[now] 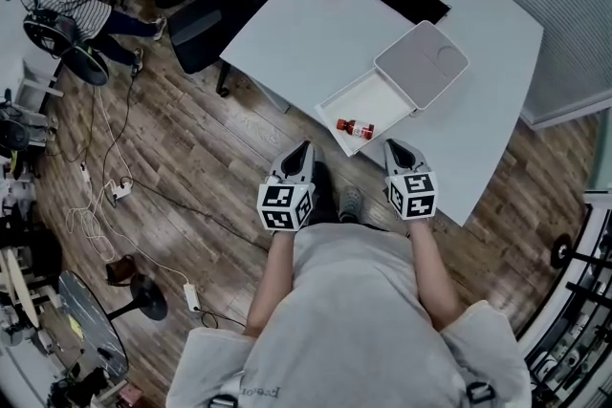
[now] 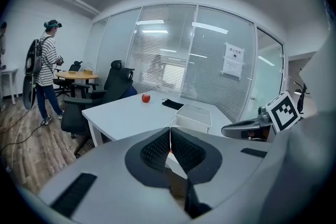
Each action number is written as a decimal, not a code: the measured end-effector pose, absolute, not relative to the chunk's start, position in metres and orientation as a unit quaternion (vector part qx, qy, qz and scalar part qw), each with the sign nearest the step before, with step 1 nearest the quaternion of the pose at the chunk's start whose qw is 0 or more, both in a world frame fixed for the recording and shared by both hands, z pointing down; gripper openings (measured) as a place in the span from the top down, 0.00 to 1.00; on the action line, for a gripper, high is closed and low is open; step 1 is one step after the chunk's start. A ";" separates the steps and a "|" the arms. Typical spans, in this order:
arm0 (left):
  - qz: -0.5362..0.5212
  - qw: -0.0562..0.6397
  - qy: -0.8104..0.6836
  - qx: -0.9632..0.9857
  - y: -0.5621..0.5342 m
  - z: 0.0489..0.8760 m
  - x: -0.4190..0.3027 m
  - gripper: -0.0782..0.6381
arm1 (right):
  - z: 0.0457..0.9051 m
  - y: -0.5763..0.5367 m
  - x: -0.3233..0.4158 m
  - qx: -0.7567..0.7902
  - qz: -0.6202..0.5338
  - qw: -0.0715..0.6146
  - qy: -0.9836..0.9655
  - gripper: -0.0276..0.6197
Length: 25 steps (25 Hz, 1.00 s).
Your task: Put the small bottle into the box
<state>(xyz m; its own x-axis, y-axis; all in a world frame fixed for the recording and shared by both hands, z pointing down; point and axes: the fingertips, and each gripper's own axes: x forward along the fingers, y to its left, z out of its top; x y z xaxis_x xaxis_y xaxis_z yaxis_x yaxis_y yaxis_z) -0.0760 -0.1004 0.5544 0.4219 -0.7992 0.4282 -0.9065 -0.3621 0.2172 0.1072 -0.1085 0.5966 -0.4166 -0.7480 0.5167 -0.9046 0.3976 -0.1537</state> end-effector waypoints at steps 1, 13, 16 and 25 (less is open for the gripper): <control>0.126 0.214 -0.523 0.815 -0.099 0.555 -0.076 0.85 | 0.597 -0.108 0.108 0.509 0.211 0.186 -0.814 0.93; 0.126 0.216 -0.516 0.819 -0.088 0.556 -0.071 0.85 | 0.595 -0.098 0.113 0.518 0.207 0.182 -0.809 0.93; 0.122 0.217 -0.516 0.820 -0.086 0.556 -0.069 0.85 | 0.595 -0.096 0.115 0.519 0.206 0.184 -0.809 0.93; 0.122 0.216 -0.521 0.817 -0.088 0.552 -0.073 0.85 | 0.596 -0.099 0.113 0.518 0.208 0.184 -0.809 0.93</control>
<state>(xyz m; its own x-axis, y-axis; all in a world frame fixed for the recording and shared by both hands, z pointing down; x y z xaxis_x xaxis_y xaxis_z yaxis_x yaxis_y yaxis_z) -0.0726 -0.0878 0.5523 0.4276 -0.7986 0.4235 -0.9036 -0.3641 0.2257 0.1130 -0.0993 0.5958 -0.3950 -0.7615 0.5139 -0.9150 0.3762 -0.1457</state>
